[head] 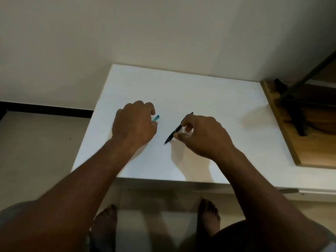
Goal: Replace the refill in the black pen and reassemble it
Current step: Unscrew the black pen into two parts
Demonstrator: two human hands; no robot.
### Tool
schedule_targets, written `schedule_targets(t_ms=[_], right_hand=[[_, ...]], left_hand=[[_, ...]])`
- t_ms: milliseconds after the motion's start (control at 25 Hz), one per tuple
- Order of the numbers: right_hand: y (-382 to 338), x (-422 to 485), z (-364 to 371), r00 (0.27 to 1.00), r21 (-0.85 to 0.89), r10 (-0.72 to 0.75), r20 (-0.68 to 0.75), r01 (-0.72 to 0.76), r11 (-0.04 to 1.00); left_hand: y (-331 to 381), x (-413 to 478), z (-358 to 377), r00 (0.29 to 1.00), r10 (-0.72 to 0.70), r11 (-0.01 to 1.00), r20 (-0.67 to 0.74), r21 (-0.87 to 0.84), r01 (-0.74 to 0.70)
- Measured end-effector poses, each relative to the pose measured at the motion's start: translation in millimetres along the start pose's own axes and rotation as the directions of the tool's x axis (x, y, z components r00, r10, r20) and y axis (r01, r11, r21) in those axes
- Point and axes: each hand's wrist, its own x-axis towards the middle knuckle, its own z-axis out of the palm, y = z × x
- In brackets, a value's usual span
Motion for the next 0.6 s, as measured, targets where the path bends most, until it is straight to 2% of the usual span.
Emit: schedule_targets(t_ms=[120,240,400,520,600], right_hand=[[6,2,-6,0.999,0.000,0.049,-0.009,-0.049,0.999],[9,3,-11,0.996,0.011,0.083,-0.017,-0.083,0.997],[11,3,-12,0.995,0.048,0.104,-0.009,-0.104,0.993],[18,6,-13,0.991,0.044,0.132,-0.025,-0.131,0.990],[23,7,-15,0.986,0.032,0.160,-0.037,-0.159,0.987]], left_hand=[[6,-1,7,0.995,0.090,0.993,-0.046,-0.074,-0.094],[21,-7,14,0.988,0.157,0.982,0.012,-0.105,-0.155],[34,-13,25,0.986,0.154,0.987,0.058,-0.056,-0.151],[38,-13,24,0.984,0.170,0.982,0.059,0.074,-0.174],[35,-13,20,0.982,0.178,0.978,0.058,0.099,-0.183]])
